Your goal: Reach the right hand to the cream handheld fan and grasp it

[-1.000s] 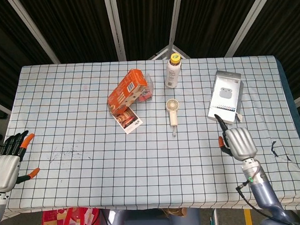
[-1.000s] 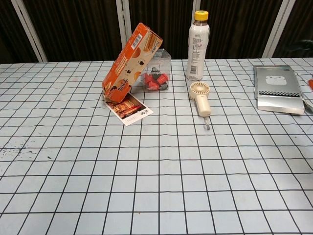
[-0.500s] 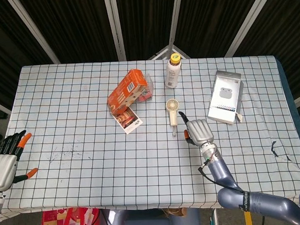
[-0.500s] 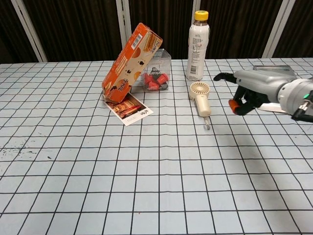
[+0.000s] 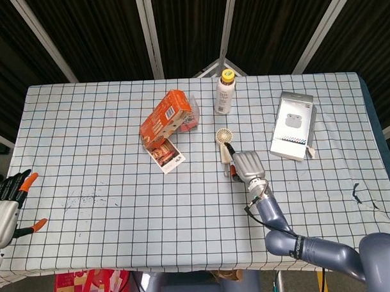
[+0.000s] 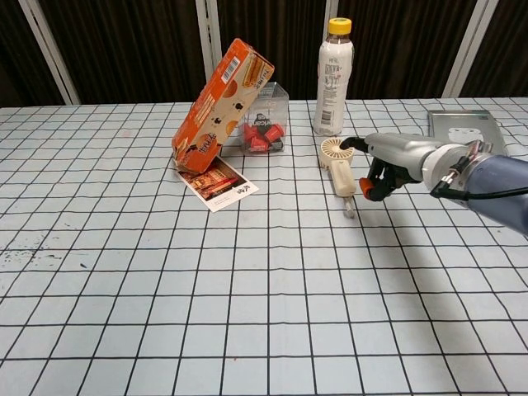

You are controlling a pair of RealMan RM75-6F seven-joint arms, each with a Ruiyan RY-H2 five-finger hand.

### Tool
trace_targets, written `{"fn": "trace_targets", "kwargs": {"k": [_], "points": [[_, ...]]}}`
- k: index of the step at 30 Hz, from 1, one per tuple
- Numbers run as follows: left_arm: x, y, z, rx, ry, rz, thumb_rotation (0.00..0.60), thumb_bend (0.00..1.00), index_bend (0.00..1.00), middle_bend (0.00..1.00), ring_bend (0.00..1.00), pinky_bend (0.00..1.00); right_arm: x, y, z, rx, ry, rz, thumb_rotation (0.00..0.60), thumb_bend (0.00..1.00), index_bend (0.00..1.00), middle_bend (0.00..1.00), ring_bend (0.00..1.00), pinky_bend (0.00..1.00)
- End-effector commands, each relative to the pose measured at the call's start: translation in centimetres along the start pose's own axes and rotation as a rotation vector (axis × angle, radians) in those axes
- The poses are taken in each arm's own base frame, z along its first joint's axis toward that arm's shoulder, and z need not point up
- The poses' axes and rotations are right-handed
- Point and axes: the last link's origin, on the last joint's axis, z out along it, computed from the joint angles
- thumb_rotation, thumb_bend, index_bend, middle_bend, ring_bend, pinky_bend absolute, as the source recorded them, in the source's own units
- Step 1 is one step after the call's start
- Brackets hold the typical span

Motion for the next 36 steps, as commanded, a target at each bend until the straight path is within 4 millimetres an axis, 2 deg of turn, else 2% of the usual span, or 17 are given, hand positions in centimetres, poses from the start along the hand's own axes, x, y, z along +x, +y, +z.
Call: {"fn": "trace_targets", "kwargs": {"k": [1,28,36], "points": [[0.0,0.0,0.0,-0.002,-0.001,0.000,0.600,0.04,0.00,0.00,0.00,0.00,-0.3,-0.2,0.3,-0.002,-0.008,0.001,0.600,0.66,0.00,0.81,0.91,0.91],[-0.1,0.1,0.2,0.000,-0.006,-0.007,0.600,0.04,0.00,0.00,0.00,0.00,-1.7,0.0,1.1,-0.032,-0.043,0.014,0.600,0.66,0.00,0.81,0.91,0.91],[0.0,0.1,0.2,0.000,-0.007,-0.010,0.600,0.04,0.00,0.00,0.00,0.00,-2.7,0.0,0.8,-0.035,-0.072,0.001,0.600,0.67,0.00,0.81,0.91,0.91]]}}
